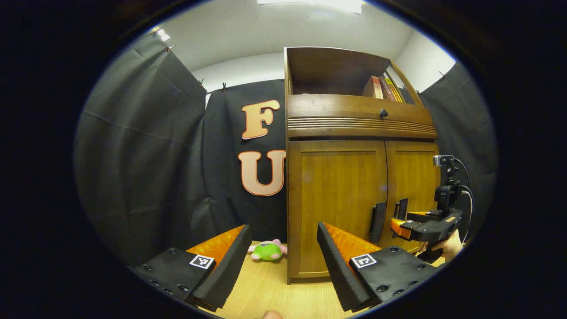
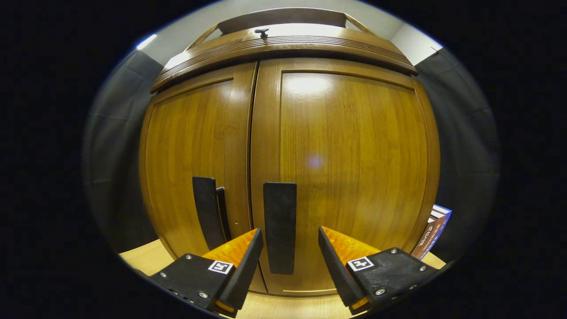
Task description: Open the right door of the double-door shoe cabinet with the right hand, and open the left door with the left hand.
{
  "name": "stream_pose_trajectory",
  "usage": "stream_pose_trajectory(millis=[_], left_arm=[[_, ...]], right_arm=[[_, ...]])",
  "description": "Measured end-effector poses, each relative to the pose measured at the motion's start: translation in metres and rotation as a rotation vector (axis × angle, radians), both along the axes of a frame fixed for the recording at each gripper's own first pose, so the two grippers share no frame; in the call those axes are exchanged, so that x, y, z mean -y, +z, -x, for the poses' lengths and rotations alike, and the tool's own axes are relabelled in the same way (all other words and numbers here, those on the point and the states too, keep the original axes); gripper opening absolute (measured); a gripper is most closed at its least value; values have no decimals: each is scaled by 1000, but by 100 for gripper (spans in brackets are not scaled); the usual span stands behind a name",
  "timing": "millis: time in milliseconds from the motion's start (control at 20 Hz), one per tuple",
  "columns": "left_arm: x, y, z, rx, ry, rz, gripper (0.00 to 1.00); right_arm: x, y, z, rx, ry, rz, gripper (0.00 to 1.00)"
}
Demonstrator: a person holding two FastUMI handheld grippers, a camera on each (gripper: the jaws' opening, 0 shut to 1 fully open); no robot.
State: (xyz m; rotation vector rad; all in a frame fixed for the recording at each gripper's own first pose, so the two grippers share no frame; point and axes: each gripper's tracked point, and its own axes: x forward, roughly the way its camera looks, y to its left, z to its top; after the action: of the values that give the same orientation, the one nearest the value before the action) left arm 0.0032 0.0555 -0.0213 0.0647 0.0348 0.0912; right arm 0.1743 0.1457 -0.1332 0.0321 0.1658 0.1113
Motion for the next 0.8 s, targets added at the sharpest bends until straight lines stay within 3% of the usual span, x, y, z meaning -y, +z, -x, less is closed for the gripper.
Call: stream_pose_trajectory(millis=[50,100,200,250,350,400,450,500,550,600,650,700,750,800], left_arm=[[-1,0,0,-1,3,3,95],[-2,0,0,-2,5,5,95],[-4,-1,-1,-2,10,7,95],[-5,-2,-1,-1,11,6,95],[-5,-2,-1,-2,9,2,95],[-5,-2,-1,-2,8,0,95],[-5,-3,-1,-3,7,-1,95],[-5,-4,-1,-4,6,-1,95],[-5,-4,-1,-7,5,0,95],[-5,-6,0,-10,6,2,95],[-5,-5,0,-12,7,4,95],[-5,-5,-1,-13,8,6,95],[-5,-5,-1,-13,11,9,95],[-5,-5,0,-13,12,11,95]], right_arm=[[-1,0,-3,1,2,-2,85],[-2,0,-4,1,2,0,73],[-4,-1,-6,1,3,9,66],[-4,-2,-7,1,1,11,51],[-7,-2,-7,-3,5,6,64],[-9,-2,-7,-3,10,1,40],[-9,-3,-7,-3,9,4,54],[-8,-1,-6,-2,10,7,41],[-9,-2,-6,-5,13,5,39],[-9,-2,-6,-9,16,-1,48],[-8,-2,-6,-14,19,-6,27],[-7,-2,-3,-17,21,-6,26],[-6,-1,0,-16,24,-4,35],[-7,-1,2,-15,28,-1,35]])
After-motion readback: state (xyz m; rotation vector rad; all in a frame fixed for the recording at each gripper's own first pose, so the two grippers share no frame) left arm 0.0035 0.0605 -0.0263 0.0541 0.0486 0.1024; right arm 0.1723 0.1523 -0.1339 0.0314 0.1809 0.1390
